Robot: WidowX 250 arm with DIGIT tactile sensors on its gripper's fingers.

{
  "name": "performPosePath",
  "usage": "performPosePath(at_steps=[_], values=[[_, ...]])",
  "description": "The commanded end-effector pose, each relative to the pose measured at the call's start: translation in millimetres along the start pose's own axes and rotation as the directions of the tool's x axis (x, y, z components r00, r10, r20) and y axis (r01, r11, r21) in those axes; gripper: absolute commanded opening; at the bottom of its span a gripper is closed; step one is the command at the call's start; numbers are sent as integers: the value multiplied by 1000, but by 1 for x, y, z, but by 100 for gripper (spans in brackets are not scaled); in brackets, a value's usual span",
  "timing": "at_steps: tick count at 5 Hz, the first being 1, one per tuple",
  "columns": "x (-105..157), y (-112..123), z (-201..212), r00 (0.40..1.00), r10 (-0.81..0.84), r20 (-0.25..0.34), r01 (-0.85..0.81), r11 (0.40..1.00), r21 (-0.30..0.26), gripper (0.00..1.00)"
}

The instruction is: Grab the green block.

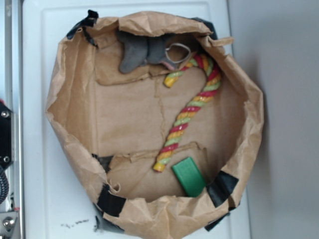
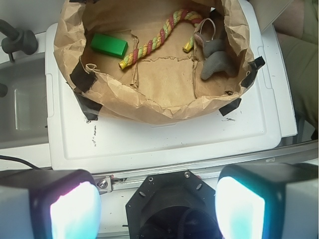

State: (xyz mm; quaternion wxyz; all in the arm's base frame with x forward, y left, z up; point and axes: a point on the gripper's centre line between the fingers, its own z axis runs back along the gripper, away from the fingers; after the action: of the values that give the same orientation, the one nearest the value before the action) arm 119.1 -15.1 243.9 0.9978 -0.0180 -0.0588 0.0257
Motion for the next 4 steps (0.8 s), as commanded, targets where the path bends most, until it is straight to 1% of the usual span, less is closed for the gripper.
performPosePath(at_steps=[1,2,3,4], values=[[0,0,0,1000,0,0,0,1000,0,100],[28,-15,-8,1000,-2,-3,2,998,-63,100],[68,-20,-17,1000,-4,-25,1,993,-115,100],[100,-25,-31,999,-25,-30,21,993,-117,100]])
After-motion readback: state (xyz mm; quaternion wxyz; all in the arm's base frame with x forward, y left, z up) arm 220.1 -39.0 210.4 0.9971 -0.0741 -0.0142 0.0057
